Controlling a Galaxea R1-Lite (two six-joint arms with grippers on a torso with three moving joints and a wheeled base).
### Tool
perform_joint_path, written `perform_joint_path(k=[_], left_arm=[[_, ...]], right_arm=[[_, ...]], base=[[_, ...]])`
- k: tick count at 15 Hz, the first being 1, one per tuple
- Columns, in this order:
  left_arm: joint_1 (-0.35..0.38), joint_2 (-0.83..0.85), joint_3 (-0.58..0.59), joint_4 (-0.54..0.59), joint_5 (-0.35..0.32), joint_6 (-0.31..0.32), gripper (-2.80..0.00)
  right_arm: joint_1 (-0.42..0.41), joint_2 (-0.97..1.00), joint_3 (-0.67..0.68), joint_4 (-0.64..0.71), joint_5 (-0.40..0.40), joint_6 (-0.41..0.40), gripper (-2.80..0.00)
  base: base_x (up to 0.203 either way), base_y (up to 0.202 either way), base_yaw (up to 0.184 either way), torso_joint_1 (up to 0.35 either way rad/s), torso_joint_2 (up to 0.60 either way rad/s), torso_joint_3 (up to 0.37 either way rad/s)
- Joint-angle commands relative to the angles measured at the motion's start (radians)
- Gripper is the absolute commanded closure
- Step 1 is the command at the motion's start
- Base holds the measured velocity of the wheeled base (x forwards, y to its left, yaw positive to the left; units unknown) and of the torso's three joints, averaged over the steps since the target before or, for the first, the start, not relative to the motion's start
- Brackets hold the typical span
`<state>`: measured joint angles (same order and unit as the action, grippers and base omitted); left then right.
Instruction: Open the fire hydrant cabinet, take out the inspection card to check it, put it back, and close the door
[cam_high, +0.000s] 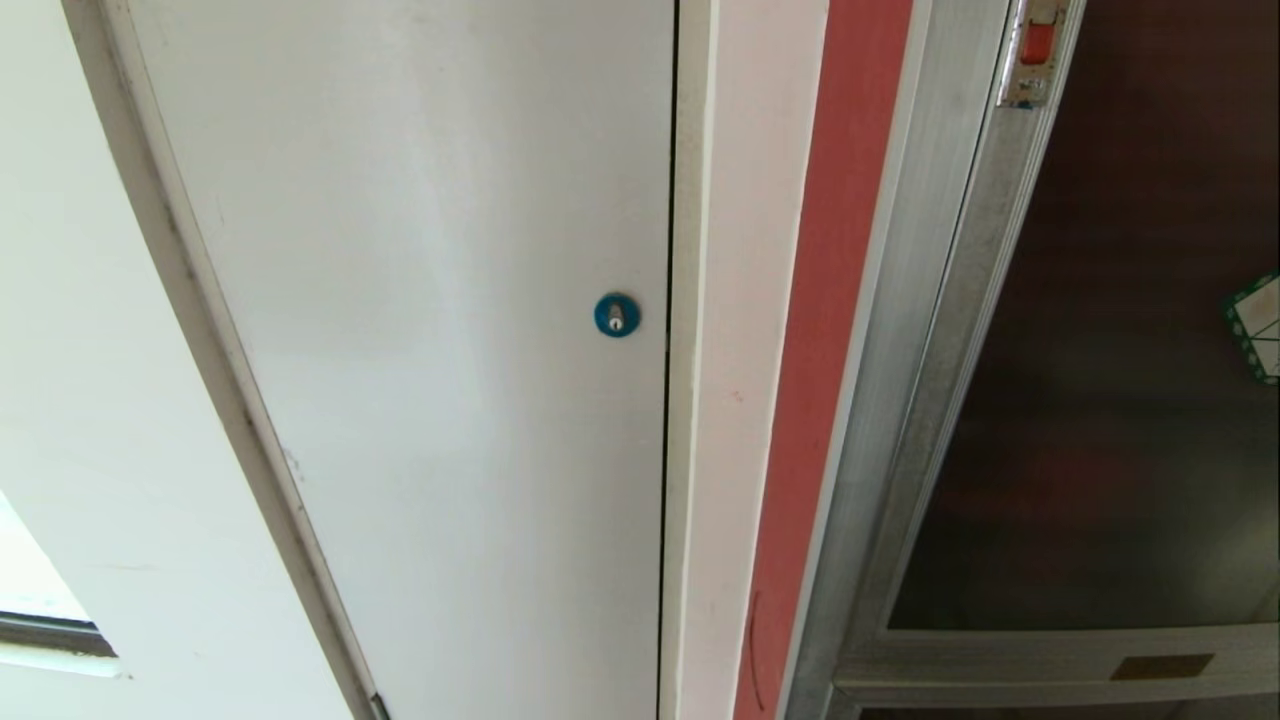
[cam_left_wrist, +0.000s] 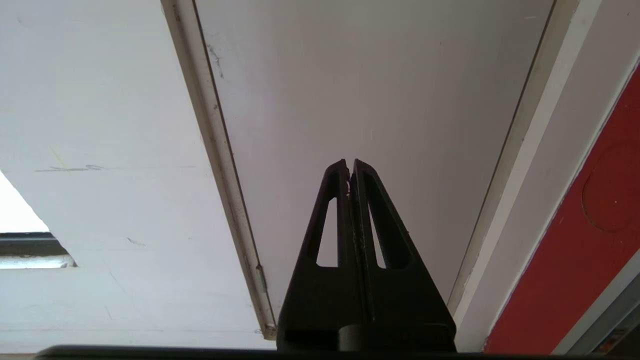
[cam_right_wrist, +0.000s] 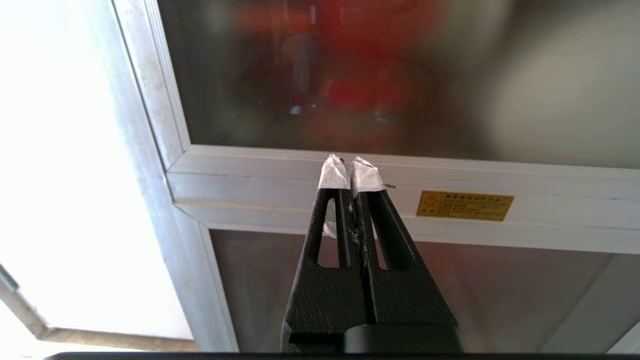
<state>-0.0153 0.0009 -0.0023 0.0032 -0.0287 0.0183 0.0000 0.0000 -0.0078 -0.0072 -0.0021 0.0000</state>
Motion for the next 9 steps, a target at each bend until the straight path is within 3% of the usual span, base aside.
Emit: perform_joint_path(k=[1, 3, 6, 9], left_arm=[[0.000, 0.001, -0.001, 0.000, 0.000, 0.000, 0.00], [0.000, 0.001, 0.000, 0.000, 0.000, 0.000, 0.00], [0.000, 0.001, 0.000, 0.000, 0.000, 0.000, 0.00], [0.000, 0.001, -0.001, 0.000, 0.000, 0.000, 0.00]], right_arm=[[0.000, 0.002, -0.075, 0.001, -0.006, -0.002, 0.00], [0.000, 0.058, -0.266, 0.041, -0.004, -0.005, 0.00], [0.001, 0.313, -0.493, 0.094, 0.051, -0.008, 0.00], [0.001, 0.546, -0.678, 0.114, 0.269, -0.009, 0.00]], base=[[0.000, 0.000, 0.000, 0.000, 0.00, 0.000], [0.000, 0.000, 0.000, 0.000, 0.00, 0.000], [0.000, 0.000, 0.000, 0.000, 0.00, 0.000], [0.000, 0.000, 0.000, 0.000, 0.00, 0.000]])
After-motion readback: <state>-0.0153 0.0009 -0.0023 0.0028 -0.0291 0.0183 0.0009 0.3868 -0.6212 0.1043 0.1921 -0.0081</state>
